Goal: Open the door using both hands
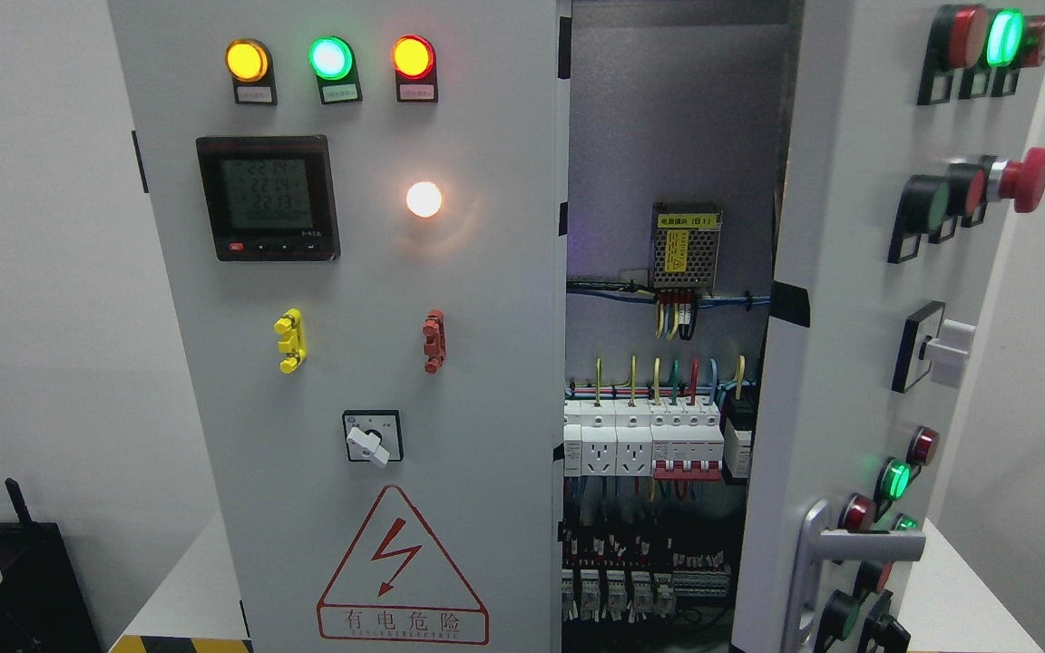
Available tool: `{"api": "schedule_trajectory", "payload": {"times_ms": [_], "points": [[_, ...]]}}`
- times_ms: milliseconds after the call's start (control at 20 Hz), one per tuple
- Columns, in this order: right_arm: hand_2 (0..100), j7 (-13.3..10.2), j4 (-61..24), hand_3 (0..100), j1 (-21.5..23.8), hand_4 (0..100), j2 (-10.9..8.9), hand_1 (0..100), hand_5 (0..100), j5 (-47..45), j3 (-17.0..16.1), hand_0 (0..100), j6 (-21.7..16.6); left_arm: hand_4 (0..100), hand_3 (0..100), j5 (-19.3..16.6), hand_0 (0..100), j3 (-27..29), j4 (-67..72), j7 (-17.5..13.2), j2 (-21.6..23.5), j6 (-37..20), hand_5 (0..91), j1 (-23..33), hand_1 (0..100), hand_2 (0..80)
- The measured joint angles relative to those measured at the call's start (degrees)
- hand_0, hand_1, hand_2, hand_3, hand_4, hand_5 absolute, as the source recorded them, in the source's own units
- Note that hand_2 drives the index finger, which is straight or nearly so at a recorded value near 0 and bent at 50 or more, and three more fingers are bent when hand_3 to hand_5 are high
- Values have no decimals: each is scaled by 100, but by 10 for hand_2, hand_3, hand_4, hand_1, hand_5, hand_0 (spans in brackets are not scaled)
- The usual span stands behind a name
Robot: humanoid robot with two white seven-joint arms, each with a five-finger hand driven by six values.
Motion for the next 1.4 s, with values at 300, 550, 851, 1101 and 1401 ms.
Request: {"api": "schedule_trajectory", "payload": {"times_ms": [300,550,851,1101,1401], "points": [[0,0,0,0,0,0,0,0,0,0,0,383,0,0,0,2785,0,990,-2597,-259,1213,-27,0,767,0,0],[0,0,0,0,0,0,0,0,0,0,0,383,0,0,0,5382,0,1954,-3910,-1136,2774,-33,0,1010,0,0],[0,0,-1,0,0,0,0,0,0,0,0,383,1,0,0,7259,0,2787,-4794,-2505,4503,-53,0,934,0,0],[0,0,0,0,0,0,0,0,0,0,0,383,1,0,0,8159,0,3185,-5100,-2997,5601,-11,0,626,0,0],[0,0,0,0,0,0,0,0,0,0,0,383,1,0,0,8565,0,3379,-5331,-3092,6633,-7,0,453,0,0]]}}
